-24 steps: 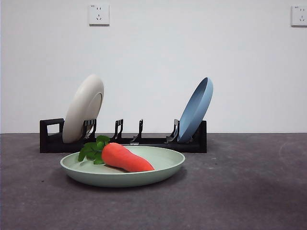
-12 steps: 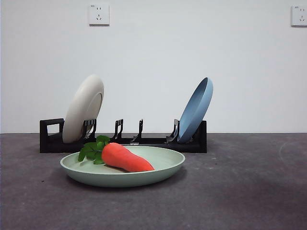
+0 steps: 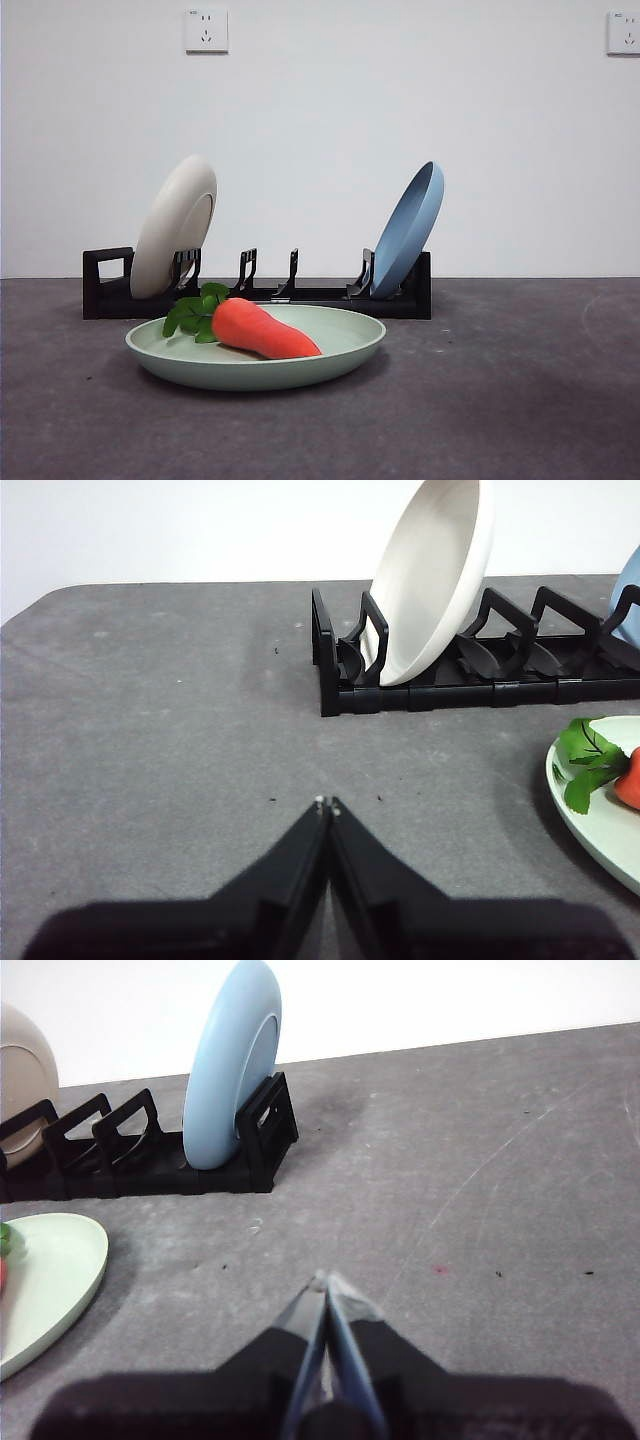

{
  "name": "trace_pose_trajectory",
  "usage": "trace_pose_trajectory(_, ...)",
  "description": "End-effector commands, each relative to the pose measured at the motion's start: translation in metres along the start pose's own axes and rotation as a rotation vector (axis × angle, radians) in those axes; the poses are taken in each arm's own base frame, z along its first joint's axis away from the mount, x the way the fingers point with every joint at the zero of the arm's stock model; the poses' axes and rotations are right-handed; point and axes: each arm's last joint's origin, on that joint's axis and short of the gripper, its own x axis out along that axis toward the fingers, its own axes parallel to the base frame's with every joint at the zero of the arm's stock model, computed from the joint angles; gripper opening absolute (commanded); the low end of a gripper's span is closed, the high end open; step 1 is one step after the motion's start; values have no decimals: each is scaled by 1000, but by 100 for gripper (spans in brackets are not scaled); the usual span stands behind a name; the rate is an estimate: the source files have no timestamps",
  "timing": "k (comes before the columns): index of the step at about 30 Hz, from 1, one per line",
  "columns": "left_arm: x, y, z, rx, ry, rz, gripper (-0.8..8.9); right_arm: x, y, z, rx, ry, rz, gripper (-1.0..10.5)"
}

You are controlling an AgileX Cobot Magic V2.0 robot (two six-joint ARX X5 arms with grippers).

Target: Take the green plate from the plate rack,put the plate on the table,take the carrot from the table,put the carrot in the plate

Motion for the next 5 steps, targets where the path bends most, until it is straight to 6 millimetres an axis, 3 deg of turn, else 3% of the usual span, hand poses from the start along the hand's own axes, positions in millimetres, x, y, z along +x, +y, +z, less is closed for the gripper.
trace_pose_trajectory(1,1,0,-4,-10,9,6,-3,1,-1,-4,11,15,-3,1)
trace_pose_trajectory(5,1,0,-4,-10,9,6,-3,1,-1,-4,11,15,-3,1)
